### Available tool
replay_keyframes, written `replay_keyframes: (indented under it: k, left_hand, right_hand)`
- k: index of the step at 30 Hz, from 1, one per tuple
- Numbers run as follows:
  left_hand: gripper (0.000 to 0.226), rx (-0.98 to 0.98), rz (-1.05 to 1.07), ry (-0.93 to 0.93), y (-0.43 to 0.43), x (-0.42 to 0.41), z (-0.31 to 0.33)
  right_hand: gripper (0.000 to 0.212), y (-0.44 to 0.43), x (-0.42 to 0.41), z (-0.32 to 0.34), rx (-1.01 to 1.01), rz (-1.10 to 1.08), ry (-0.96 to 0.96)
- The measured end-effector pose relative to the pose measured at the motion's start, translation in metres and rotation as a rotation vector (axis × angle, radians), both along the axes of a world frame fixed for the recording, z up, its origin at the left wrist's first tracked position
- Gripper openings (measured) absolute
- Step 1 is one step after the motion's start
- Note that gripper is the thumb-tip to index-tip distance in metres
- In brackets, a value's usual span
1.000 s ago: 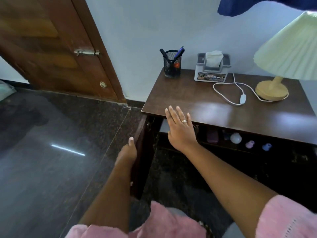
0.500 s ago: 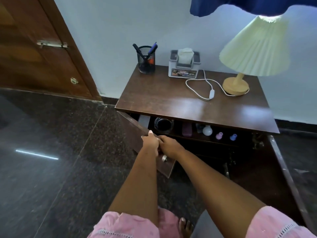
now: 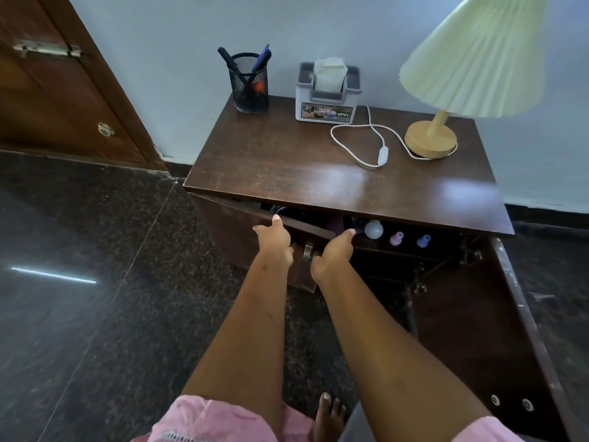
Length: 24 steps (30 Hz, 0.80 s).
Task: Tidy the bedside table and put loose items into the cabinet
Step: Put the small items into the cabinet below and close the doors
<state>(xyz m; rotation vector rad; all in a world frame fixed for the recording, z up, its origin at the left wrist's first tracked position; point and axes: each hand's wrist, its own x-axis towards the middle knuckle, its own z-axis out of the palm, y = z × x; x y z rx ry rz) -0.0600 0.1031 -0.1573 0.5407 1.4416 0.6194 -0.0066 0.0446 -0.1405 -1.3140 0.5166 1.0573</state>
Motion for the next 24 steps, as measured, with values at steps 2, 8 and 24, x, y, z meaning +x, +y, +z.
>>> replay_keyframes:
  k: [2, 8, 24]
  left_hand:
    - [0.064, -0.004, -0.001, -0.038, 0.001, 0.004, 0.000]
    - [0.065, -0.021, 0.028, -0.299, 0.006, 0.005, 0.002]
    - [0.070, 0.089, -0.297, -0.246, -0.054, 0.031, 0.046]
  right_hand:
    - [0.068, -0.001, 0.005, 0.004, 0.079, -0.043, 0.017]
    - [0.073, 0.009, 0.018, -0.009, 0.223, -0.031, 0.024]
    - [0.078, -0.006, 0.039, 0.028, 0.099, 0.089, -0.023]
